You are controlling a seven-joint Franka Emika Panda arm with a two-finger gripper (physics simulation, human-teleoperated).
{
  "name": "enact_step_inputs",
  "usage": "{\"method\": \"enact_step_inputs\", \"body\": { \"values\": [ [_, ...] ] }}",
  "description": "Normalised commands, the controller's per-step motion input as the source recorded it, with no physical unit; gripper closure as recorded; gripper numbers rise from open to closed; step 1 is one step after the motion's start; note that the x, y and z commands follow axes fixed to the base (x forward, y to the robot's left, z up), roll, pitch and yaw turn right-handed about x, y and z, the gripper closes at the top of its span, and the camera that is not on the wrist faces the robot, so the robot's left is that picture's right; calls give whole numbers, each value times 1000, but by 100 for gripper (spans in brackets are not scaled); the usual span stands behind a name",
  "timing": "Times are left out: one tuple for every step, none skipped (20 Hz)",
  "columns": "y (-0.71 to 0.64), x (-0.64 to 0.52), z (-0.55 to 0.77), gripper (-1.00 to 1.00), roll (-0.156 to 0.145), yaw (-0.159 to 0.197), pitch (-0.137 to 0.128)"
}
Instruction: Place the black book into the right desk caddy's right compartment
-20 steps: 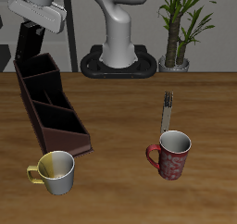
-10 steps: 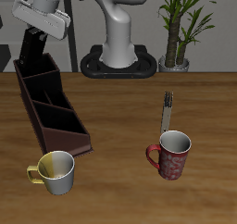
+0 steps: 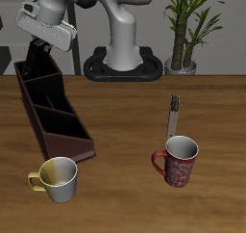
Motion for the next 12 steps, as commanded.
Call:
{"method": "enact_step_inputs", "body": {
  "values": [
    [27,30,-85,100,12,-9,11],
    [21,85,-256,100,-5,12,31],
    [1,22,-199,100,-15,54,-12],
    [-100,60,-288,100,15,-38,77],
    [-111,-24,-281,100,-60,-31,13],
    [-49,-42,-276,100,19,5,19],
    [13,4,-188,100,-18,4,4],
    [7,55,-246,100,7,-23,28],
    [27,14,-276,100,30,8,18],
    [3,51,-302,100,-29,15,23],
    [-18,56,-423,100,-13,-31,53],
    [11,29,-267,100,20,-2,47]
  ]
}}
